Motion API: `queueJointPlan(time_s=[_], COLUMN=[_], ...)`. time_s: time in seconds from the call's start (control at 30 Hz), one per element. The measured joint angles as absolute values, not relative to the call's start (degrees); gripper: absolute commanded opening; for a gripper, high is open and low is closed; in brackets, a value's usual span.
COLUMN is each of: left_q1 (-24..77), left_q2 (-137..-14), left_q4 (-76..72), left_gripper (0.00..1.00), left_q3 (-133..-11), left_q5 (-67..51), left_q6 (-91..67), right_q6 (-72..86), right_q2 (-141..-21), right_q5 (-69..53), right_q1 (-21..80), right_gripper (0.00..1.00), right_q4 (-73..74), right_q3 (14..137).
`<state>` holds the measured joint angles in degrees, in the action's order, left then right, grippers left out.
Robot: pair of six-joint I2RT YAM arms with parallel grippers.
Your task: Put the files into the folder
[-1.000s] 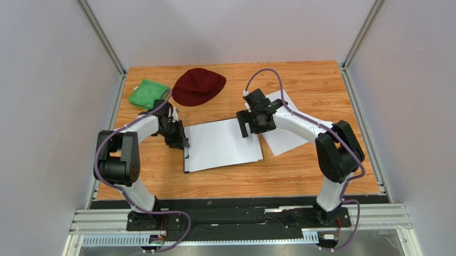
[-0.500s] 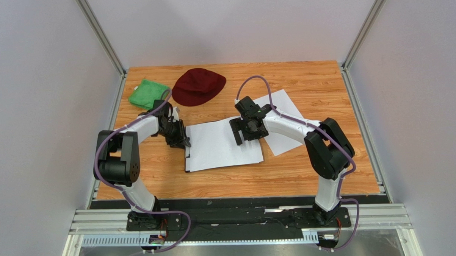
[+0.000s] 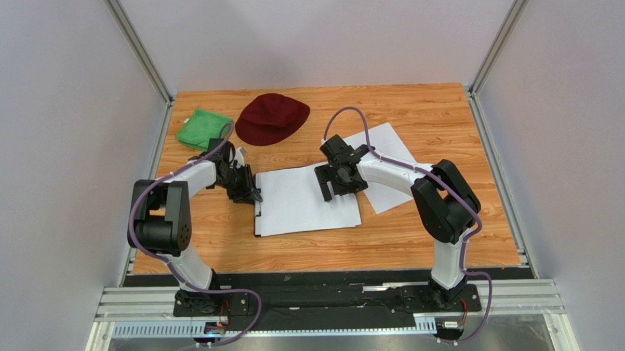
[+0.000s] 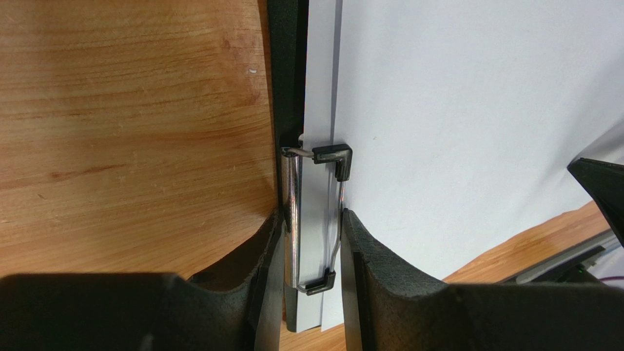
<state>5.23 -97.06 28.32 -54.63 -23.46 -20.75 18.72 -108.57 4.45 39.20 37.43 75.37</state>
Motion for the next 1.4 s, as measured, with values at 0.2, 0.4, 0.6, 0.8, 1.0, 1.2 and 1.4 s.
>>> queueJointPlan(time_s=[0.2, 0.4, 0.6, 0.8, 1.0, 1.2, 1.4], left_q1=[4.05, 4.03, 4.03, 4.03, 4.03, 4.03, 4.01], left_q2=[-96.64, -96.33, -96.33, -96.33, -96.33, -96.55, -96.66], left_q4=[27.68, 28.14, 28.51, 28.84, 29.17, 29.17, 29.15], left_gripper=[0.00, 0.00, 0.00, 0.00, 0.00, 0.00, 0.00], left_q3=[-53.82, -53.82, -53.82, -53.82, -53.82, -53.84, -53.84], left_q5=[-24.93, -24.77, -24.77, -24.75, -24.75, -25.04, -25.23], left_q6=[-20.71, -20.53, -20.56, -20.58, -20.56, -20.60, -20.60], right_q6=[18.57, 18.37, 18.00, 16.62, 15.59, 16.05, 16.99], right_q2=[-108.55, -108.55, -107.72, -105.89, -105.67, -105.67, -105.67], right_q5=[4.12, 3.99, 4.38, 5.30, 5.93, 3.77, 1.72], right_q1=[38.65, 38.65, 38.65, 38.41, 38.22, 38.17, 38.17], right_gripper=[0.90, 0.90, 0.93, 0.93, 0.93, 0.92, 0.92], right_q4=[35.66, 34.52, 34.02, 34.00, 34.09, 33.01, 32.10], right_q3=[75.00, 73.84, 72.99, 72.95, 72.95, 72.77, 72.29])
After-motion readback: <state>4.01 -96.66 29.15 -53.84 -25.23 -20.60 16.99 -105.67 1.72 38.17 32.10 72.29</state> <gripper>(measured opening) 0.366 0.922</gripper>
